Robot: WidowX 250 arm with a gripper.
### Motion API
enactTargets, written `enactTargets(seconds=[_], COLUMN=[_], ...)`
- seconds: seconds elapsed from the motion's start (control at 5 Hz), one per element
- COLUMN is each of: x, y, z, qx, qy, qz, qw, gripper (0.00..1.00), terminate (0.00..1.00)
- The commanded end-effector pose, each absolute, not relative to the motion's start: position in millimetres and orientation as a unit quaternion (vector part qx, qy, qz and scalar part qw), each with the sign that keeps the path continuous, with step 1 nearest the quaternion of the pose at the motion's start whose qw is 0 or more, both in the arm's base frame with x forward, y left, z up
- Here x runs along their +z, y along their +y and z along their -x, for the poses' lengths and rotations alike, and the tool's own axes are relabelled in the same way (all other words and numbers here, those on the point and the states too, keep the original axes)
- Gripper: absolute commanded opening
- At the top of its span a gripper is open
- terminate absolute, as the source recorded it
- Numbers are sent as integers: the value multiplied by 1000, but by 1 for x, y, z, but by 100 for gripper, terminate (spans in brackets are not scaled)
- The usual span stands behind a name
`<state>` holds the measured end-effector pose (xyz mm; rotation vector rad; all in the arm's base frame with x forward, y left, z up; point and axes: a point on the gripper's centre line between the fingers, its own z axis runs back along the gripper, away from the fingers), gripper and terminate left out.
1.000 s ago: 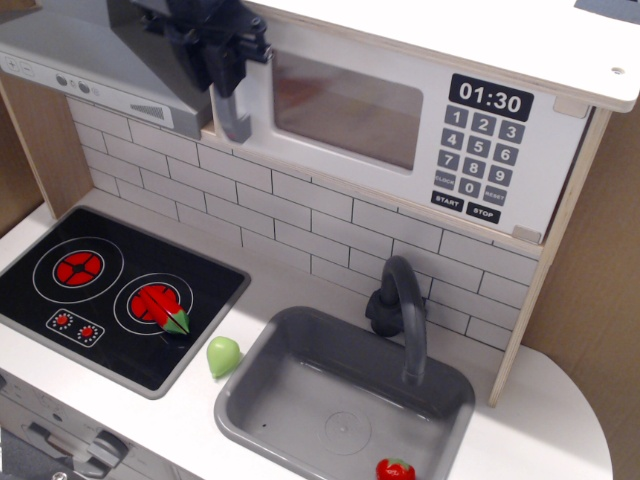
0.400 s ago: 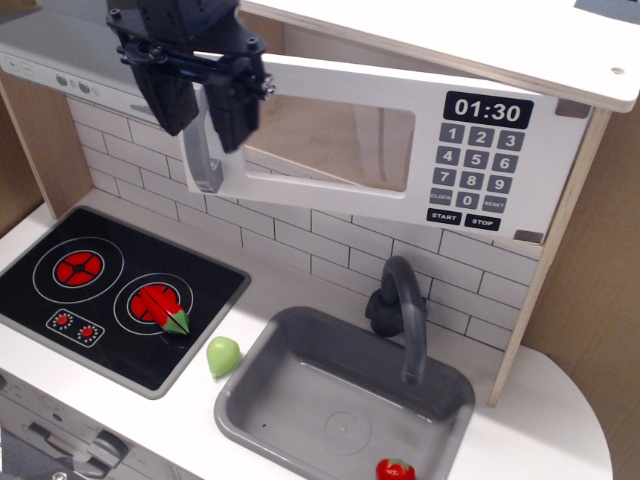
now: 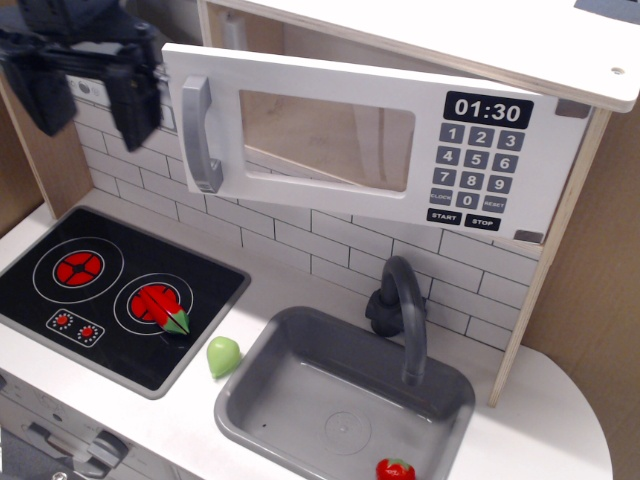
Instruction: Open microwave
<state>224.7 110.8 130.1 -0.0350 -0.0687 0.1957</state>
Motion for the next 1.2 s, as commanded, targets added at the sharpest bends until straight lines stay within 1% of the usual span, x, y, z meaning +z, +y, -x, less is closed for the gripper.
enactTargets(seconds=[0.0,0.2,0.4,0.6,0.8,1.0], x=[157,167,161,157,142,126], y=[178,198,201,193,165,138], z=[-246,-265,-292,-313,-328,-330], qx=[193,261,299,321,316,268], qy=[-72,-75,-68,-65,-68,-84], qz=[-16,-15,-12,-14,-30,-35], qw=[979,962,952,945,946,959], gripper=[100,100,100,100,100,100], terminate=[0,0,0,0,0,0])
